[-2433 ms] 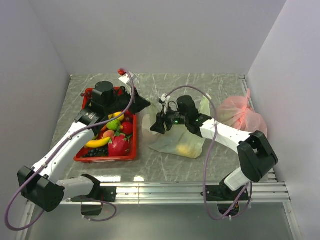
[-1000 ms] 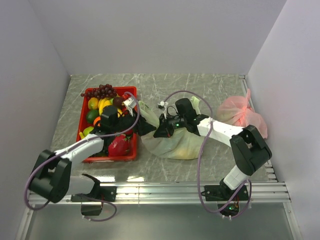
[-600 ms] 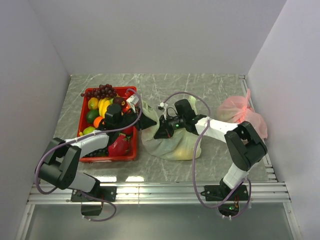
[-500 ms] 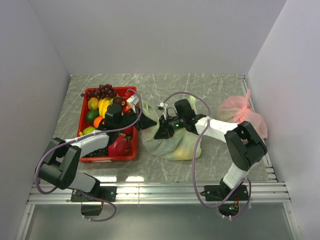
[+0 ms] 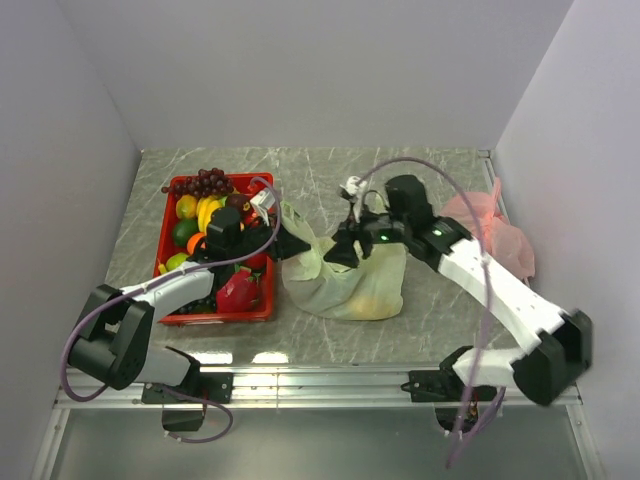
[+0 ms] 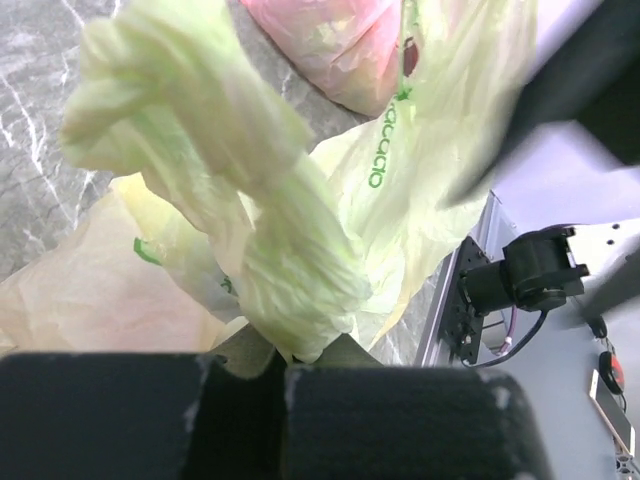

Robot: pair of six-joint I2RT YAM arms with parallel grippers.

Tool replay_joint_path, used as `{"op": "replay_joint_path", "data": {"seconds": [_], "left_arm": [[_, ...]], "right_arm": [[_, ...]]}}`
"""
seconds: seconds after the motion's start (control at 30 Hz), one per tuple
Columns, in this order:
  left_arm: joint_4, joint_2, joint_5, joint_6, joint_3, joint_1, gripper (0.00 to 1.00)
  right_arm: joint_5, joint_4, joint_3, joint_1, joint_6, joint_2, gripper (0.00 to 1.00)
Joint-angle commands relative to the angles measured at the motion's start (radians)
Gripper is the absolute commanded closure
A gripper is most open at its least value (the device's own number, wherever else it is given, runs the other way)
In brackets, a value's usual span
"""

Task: Place the fake fruits into the plastic bag and tie a complex knot

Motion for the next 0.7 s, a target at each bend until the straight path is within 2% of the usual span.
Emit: {"op": "replay_joint_path", "data": {"seconds": [0.0, 0.07, 0.17, 0.2, 0.27, 0.3, 0.37, 0.5, 0.67], "left_arm": [[-0.019, -0.020, -0.009, 0.034, 0.015, 0.000, 0.99], [-0.039, -0.019, -0.003, 0.043, 0.027, -0.002, 0.99], [-0.042, -0.017, 0.008, 0.050, 0.036, -0.002, 0.99], [-0.039, -0.011, 0.012, 0.050, 0.038, -0.003, 0.99], [-0.039, -0.006, 0.016, 0.054, 0.047, -0.003, 0.99], [-0.043, 0.001, 0.019, 0.057, 0.051, -0.003, 0.99], [-0.057, 0.004, 0.023, 0.073, 0.071, -0.005, 1.00], [-0.100, 0.012, 0.032, 0.112, 0.102, -0.006, 0.99], [-0.117, 0.026, 0.049, 0.136, 0.122, -0.012, 0.99]], "right_arm": [[0.068, -0.137, 0.026, -0.022, -0.065, -0.172, 0.31], [0.103, -0.163, 0.011, -0.063, -0.054, -0.260, 0.27], [0.096, -0.220, -0.024, -0.229, -0.046, -0.326, 0.24], [0.091, -0.234, -0.038, -0.319, -0.050, -0.337, 0.24], [0.023, -0.278, -0.081, -0.427, -0.095, -0.358, 0.24], [-0.005, -0.294, -0.096, -0.523, -0.114, -0.360, 0.24], [-0.074, -0.341, -0.127, -0.603, -0.163, -0.343, 0.24], [-0.223, -0.389, -0.138, -0.646, -0.208, -0.273, 0.24], [-0.276, -0.136, -0.224, -0.622, -0.038, -0.240, 0.21]]}}
